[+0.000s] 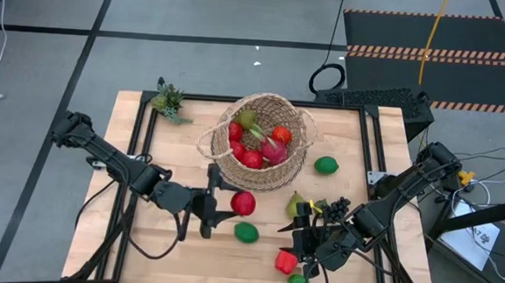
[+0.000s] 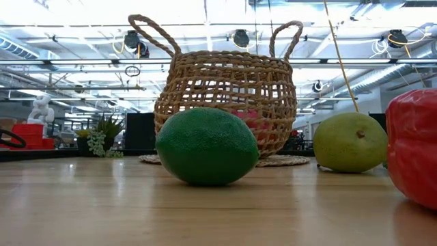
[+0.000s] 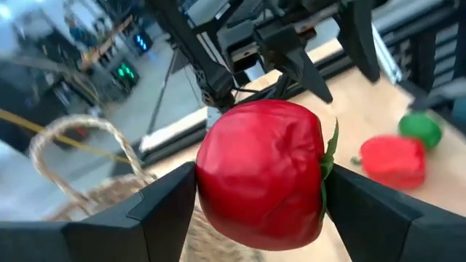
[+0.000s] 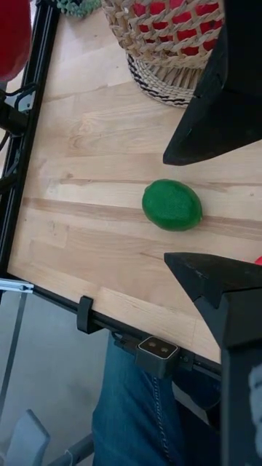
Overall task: Build produce basket
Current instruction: Put the red tomato into the basket
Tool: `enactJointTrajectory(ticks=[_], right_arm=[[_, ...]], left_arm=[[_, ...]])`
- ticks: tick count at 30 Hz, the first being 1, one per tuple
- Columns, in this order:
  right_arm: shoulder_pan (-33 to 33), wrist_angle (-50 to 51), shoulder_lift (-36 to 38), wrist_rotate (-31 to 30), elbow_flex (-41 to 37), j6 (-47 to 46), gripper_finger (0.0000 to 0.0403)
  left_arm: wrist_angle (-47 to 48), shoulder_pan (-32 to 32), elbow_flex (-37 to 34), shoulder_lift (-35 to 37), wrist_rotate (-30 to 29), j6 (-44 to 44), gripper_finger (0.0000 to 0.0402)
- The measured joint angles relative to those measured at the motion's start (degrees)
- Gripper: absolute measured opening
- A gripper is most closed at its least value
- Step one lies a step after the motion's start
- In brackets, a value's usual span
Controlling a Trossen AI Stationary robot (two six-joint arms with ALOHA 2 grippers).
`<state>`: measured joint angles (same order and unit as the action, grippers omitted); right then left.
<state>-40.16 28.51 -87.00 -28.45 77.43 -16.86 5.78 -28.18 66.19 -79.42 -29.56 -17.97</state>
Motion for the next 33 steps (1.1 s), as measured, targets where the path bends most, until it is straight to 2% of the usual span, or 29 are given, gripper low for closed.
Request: enactJointTrajectory(ticks=[7, 11, 23, 33], right_arm=[[0.0, 0.0, 0.0, 0.0, 0.0, 0.0, 0.0201], [0.0, 0.0, 0.0, 0.0, 0.0, 0.0, 0.0201], [0.0, 0.0, 0.0, 0.0, 0.0, 0.0, 0.0201], [0.0, 0.0, 0.0, 0.0, 0.0, 0.0, 0.0201]], left_arm=[[0.0, 0.0, 0.0, 0.0, 0.1, 17.7, 0.0287], [0.0, 0.0, 0.0, 0.0, 0.1, 22.6, 0.0285], [0.0, 0.0, 0.0, 0.0, 0.0, 16.4, 0.0281], [0.0, 0.0, 0.0, 0.0, 0.0, 16.4, 0.0280]])
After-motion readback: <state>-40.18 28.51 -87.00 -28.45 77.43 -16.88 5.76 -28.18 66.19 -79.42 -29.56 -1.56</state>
